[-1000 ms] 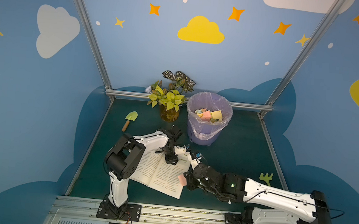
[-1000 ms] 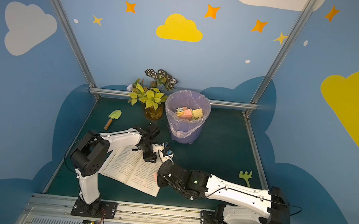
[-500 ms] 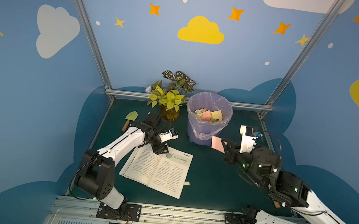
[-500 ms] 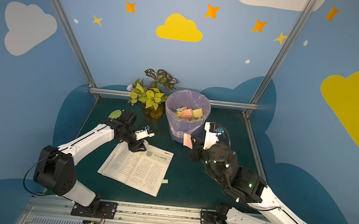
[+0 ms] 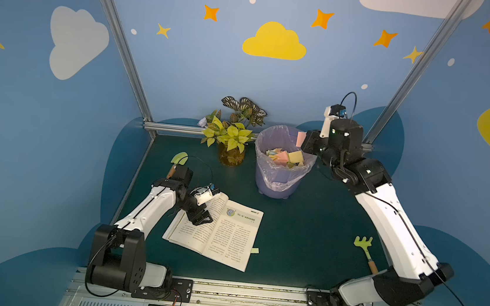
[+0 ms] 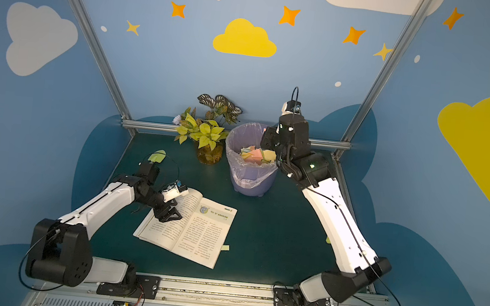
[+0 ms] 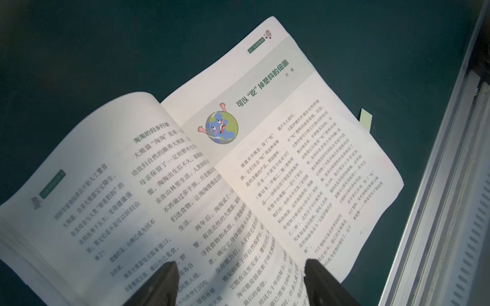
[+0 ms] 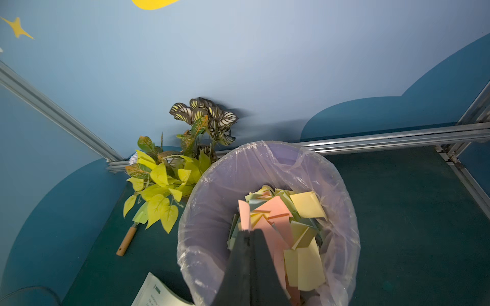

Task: Peel off the used sticky note
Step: Place the note in the trash bin.

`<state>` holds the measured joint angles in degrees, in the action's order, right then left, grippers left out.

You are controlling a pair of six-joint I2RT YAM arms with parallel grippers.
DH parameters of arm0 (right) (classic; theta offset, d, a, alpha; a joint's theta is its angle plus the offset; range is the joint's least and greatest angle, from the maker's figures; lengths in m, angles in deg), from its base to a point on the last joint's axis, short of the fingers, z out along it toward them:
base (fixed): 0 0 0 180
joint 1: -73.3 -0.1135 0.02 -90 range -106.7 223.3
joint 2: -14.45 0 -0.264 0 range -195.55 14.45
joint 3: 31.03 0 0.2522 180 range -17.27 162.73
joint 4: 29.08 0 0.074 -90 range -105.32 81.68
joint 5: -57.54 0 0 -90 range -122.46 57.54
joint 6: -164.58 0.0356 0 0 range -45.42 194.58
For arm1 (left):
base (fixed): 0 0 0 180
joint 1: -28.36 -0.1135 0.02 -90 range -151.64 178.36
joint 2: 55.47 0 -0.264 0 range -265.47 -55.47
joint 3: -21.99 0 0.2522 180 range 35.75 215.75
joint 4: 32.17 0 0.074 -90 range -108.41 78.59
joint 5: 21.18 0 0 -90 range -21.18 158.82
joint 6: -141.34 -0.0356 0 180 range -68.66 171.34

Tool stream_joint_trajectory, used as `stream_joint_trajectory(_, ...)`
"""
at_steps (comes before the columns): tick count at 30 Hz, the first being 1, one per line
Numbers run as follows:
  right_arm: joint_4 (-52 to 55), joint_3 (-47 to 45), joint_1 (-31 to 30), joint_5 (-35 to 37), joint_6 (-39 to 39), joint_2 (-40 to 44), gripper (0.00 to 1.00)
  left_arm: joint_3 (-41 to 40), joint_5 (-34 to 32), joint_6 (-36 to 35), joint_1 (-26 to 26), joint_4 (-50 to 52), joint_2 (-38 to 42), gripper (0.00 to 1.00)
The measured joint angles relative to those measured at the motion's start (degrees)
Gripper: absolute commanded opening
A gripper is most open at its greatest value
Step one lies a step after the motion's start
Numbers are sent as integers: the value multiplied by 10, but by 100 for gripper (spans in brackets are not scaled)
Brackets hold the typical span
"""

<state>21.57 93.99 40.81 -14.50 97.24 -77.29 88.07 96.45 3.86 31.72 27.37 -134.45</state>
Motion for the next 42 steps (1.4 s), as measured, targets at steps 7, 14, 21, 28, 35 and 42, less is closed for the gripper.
stream_joint_trajectory(7,60,94,3,19,-23,-146,0,-12,29,-30,-62,3,0,82)
stream_joint_trajectory(14,104,107,0,43,-41,-197,54,-20,35,-45,-72,3,0,82)
stream_joint_trajectory(21,111,123,-15,60,-62,-194,80,-20,17,-51,-75,0,0,82)
stream_joint_trajectory(28,114,124,-47,96,-92,-182,92,-24,-4,-53,-76,-10,0,82)
stream_joint_trajectory(35,132,124,-85,154,-127,-172,95,-24,-9,-52,-78,-19,-1,81)
stream_joint_trajectory(42,153,61,-98,174,-124,-148,95,-24,-13,-52,-78,-27,-13,81)
